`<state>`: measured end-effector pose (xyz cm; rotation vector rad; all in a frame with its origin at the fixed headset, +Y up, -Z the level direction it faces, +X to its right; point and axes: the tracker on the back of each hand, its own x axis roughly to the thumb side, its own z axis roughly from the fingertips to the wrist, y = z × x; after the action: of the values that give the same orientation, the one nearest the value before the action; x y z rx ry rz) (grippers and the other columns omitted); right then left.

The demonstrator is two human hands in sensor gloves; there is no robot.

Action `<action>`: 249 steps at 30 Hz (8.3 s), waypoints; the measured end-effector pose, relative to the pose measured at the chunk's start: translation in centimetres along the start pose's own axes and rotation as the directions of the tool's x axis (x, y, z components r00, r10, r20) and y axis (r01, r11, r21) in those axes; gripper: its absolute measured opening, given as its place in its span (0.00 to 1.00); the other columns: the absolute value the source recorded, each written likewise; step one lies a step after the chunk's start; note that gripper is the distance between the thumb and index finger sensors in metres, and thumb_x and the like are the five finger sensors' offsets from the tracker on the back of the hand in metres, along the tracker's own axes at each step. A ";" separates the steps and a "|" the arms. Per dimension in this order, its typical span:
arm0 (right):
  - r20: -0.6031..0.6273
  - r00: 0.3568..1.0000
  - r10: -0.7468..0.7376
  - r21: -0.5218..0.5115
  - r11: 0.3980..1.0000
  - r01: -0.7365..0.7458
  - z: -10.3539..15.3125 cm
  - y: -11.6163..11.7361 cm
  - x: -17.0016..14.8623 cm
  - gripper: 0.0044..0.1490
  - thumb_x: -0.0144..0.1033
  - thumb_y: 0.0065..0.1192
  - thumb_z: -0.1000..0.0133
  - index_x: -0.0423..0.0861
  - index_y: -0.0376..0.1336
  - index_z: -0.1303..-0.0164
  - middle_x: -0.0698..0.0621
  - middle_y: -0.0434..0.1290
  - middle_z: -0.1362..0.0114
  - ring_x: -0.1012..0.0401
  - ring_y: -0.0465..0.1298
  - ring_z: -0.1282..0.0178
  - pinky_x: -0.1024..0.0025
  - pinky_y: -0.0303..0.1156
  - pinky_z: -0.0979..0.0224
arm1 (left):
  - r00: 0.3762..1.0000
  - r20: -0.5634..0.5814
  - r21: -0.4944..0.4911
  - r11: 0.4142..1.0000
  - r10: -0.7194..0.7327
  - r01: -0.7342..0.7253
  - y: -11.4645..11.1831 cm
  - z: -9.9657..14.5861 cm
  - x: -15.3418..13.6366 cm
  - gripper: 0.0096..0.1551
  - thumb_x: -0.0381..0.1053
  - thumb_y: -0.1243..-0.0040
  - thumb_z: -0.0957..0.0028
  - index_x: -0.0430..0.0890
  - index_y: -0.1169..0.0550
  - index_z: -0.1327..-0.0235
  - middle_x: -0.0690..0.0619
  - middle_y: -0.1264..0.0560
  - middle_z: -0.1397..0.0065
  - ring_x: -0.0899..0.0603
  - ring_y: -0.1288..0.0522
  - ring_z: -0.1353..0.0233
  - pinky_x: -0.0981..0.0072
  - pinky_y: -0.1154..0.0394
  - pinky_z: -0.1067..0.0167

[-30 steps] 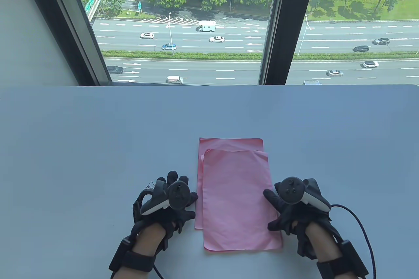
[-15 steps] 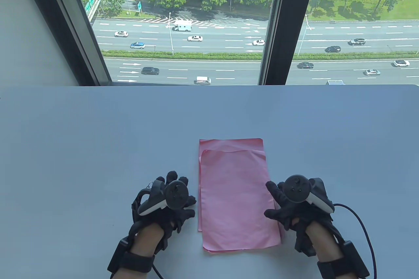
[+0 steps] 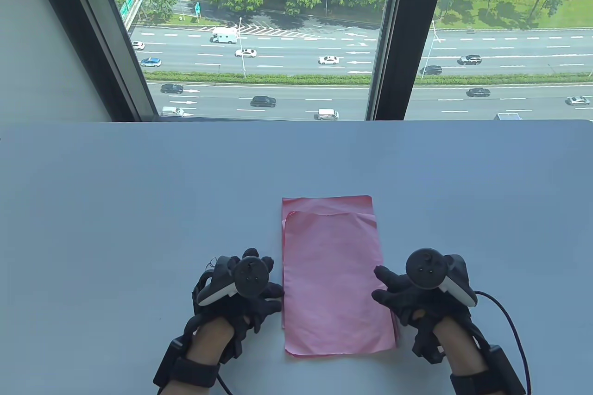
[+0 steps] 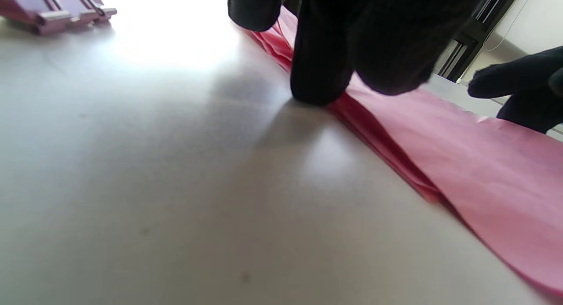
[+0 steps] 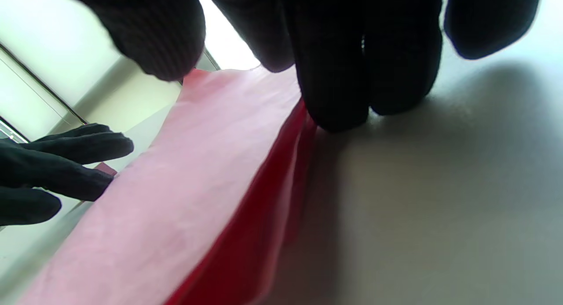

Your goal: Clip paper with binder clip (Left hand to clip)

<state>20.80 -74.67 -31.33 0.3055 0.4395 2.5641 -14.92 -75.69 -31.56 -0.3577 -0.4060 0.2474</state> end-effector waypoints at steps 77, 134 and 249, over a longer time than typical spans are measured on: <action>-0.084 0.914 -0.396 0.060 0.914 0.401 -0.2 -0.4 -3.4 0.58 0.64 0.58 0.48 0.43 0.40 0.21 0.37 0.80 0.41 0.40 0.81 0.50 0.47 0.78 0.52 | 0.481 0.056 0.237 0.457 0.875 -0.857 -0.7 0.8 -0.7 0.33 0.42 0.38 0.55 0.41 0.25 0.32 0.39 0.23 0.31 0.50 0.10 0.56 0.52 0.18 0.47; 0.303 0.579 -0.757 -0.009 0.606 0.796 0.0 0.0 0.5 0.33 0.41 0.62 0.47 0.49 0.65 0.28 0.43 0.81 0.39 0.45 0.84 0.48 0.46 0.76 0.46 | 0.722 0.092 0.299 0.672 0.686 -0.677 0.5 1.2 -0.6 0.56 0.62 0.33 0.53 0.44 0.47 0.19 0.39 0.44 0.17 0.32 0.38 0.23 0.37 0.37 0.33; 0.509 0.808 -0.298 -0.226 0.859 0.459 2.2 -1.6 2.9 0.29 0.39 0.71 0.49 0.42 0.73 0.38 0.42 0.83 0.41 0.43 0.84 0.48 0.41 0.74 0.44 | 0.678 0.441 0.309 0.610 0.587 -0.729 1.5 2.4 1.4 0.27 0.55 0.39 0.49 0.52 0.18 0.37 0.49 0.16 0.36 0.37 0.16 0.40 0.37 0.27 0.39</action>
<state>19.77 -71.32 -29.48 0.6086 -0.1181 2.0242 -14.92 -73.17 -29.60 0.0323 -0.4813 1.1475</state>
